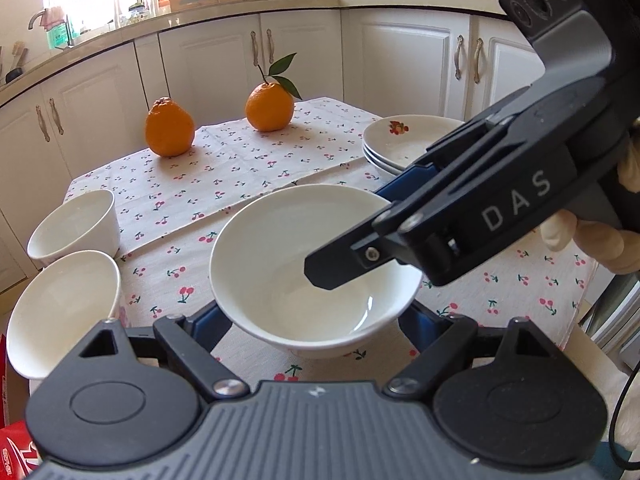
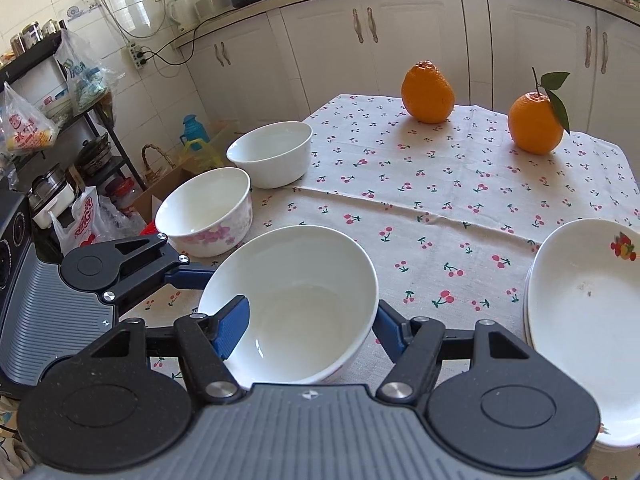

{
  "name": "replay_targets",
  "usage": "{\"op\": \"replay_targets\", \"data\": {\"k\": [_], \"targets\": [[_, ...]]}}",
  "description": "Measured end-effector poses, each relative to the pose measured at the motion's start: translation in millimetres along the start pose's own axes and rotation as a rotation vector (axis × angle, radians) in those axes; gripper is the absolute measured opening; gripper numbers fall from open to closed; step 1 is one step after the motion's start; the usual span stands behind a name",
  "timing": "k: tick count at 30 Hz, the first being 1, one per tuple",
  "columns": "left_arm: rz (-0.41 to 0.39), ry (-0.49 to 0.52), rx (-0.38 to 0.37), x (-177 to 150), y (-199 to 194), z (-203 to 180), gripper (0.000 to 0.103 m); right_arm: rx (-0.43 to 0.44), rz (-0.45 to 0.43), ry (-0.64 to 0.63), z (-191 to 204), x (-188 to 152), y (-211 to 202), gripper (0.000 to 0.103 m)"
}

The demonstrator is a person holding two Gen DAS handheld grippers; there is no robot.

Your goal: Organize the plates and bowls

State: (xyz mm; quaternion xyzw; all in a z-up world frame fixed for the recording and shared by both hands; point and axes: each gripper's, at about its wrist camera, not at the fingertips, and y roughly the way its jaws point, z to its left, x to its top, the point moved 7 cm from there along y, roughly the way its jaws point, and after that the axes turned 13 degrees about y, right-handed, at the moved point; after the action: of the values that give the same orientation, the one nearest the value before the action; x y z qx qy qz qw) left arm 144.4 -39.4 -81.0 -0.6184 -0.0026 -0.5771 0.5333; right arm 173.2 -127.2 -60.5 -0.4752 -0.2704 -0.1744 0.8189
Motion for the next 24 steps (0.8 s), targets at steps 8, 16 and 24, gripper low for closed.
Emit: {"op": "replay_targets", "data": {"k": [8,16,24], "targets": [[0.017,0.0,-0.017,0.8,4.5,-1.9,0.089,0.003,0.02,0.017,-5.2,-3.2,1.8,0.073],[0.026,-0.022,-0.027,-1.5,2.2,-1.4,0.089,0.011,0.036,0.021,-3.7,-5.1,2.9,0.073],[0.034,-0.035,-0.033,-6.7,3.8,-0.2,0.089,0.017,0.049,0.028,-3.4,-6.9,7.4,0.073]]}}
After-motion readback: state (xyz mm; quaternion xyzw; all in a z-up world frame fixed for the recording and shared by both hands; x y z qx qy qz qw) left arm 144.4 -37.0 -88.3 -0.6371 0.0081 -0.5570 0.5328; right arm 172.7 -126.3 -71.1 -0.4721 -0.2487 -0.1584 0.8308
